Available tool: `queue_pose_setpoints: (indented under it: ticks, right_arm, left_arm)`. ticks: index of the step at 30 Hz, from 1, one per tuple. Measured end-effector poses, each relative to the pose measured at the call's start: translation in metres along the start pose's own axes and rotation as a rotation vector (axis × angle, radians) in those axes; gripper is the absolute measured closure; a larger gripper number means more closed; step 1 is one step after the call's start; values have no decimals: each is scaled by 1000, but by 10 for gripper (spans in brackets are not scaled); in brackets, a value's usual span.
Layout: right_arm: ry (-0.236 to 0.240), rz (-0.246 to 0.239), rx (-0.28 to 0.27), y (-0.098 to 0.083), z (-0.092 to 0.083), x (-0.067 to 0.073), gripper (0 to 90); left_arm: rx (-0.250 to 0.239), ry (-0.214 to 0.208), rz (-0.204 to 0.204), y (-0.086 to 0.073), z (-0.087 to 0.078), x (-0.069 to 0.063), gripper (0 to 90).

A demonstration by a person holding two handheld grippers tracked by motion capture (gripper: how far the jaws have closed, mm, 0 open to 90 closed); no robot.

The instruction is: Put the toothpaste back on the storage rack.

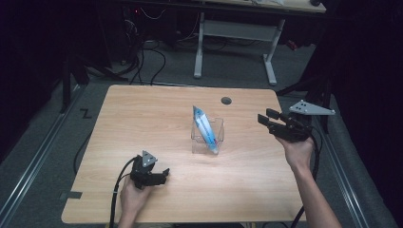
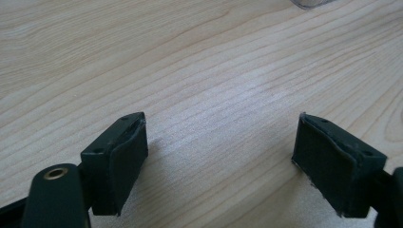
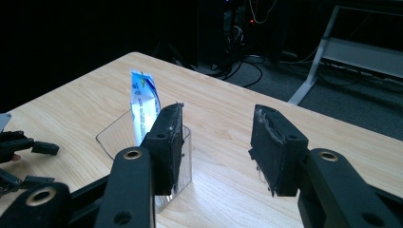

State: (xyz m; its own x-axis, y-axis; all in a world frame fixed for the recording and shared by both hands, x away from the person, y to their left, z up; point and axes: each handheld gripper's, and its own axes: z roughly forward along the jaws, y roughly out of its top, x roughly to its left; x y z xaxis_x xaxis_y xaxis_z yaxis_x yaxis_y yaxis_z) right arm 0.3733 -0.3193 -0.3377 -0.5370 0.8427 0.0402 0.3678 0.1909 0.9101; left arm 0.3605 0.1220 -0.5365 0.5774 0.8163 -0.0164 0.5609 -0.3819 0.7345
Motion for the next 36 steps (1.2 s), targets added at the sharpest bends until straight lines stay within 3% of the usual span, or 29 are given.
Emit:
queue_pose_setpoints:
  ticks: [36]
  right_arm:
    - [-25,81,16,-47,-14,-15,538]
  left_arm:
    - [0,0,-1,0,0,0,192]
